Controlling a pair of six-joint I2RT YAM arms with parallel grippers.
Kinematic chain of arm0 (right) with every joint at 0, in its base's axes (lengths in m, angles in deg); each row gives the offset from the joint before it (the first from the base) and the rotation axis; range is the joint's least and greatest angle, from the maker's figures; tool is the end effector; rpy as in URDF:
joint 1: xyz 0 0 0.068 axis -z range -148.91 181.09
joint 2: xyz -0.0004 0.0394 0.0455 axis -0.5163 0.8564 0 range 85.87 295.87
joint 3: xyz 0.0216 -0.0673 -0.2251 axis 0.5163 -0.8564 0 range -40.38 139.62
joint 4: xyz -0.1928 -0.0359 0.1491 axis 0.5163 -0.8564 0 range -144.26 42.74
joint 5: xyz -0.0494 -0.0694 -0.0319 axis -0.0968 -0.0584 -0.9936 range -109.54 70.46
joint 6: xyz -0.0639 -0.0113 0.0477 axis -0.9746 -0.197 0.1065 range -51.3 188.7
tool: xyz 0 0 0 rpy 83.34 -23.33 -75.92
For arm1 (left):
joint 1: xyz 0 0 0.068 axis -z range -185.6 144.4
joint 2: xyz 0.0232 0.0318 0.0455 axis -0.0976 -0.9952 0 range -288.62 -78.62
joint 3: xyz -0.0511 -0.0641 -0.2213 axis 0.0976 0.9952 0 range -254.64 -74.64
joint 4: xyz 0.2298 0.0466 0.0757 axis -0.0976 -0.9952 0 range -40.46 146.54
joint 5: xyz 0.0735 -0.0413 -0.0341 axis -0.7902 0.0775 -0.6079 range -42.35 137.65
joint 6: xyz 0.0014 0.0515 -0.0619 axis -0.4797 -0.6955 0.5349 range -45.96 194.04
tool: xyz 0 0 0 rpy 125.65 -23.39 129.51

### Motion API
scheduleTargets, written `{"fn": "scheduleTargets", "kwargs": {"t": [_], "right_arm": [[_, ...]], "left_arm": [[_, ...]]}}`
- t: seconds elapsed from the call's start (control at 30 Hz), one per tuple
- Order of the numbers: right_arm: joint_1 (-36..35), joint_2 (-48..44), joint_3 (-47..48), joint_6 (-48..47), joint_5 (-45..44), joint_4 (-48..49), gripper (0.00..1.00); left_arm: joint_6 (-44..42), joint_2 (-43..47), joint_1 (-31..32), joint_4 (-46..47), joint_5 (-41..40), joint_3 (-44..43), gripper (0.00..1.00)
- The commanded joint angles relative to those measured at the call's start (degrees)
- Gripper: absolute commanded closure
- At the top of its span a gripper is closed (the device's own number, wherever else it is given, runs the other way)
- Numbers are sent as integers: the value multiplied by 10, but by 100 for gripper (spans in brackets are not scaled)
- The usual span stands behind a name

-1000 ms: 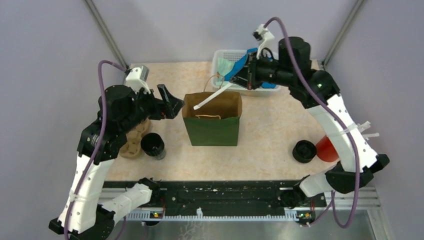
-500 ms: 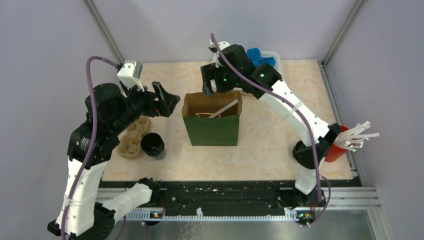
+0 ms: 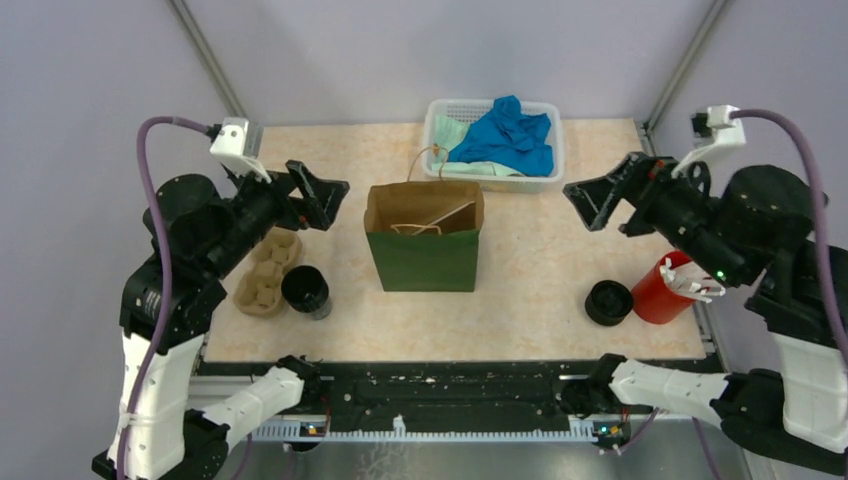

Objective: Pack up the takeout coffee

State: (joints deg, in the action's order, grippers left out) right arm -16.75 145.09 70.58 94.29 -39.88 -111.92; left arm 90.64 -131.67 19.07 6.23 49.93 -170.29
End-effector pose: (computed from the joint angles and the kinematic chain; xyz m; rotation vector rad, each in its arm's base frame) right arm 0.1084 0.0838 0.4930 -0.0952 1.8198 0.5995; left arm 0.1392 -0.0670 0.4738 0.1525 1.7316 -0.5676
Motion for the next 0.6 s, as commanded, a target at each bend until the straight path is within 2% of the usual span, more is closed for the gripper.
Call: {"fn": "scheduleTargets", "kwargs": {"t": [0.0, 0.13, 0.37, 0.57], "right_arm": [[-1, 3, -12, 21, -31, -23, 1], [-1, 7, 30, 0, -41, -39, 1], [0, 60, 170, -2, -45, -106, 1], [-1, 37, 171, 11, -12, -93, 1]], "left_arm": [[2, 17, -2, 72, -17, -26, 1], [10, 26, -2, 91, -47, -41, 1], [56, 33, -2, 119, -72, -39, 1], [75, 47, -2, 118, -58, -22, 1]]}}
